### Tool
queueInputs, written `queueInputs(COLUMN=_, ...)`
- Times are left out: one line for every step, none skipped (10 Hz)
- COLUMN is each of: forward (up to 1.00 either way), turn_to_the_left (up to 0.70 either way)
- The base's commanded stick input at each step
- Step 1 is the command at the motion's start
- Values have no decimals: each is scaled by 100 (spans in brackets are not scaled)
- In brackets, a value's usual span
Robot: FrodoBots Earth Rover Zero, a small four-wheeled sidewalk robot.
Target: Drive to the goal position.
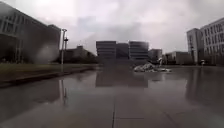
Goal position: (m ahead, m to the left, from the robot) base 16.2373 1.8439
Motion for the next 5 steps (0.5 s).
queueInputs(forward=70, turn_to_the_left=0)
queueInputs(forward=70, turn_to_the_left=0)
queueInputs(forward=70, turn_to_the_left=0)
queueInputs(forward=70, turn_to_the_left=0)
queueInputs(forward=70, turn_to_the_left=-5)
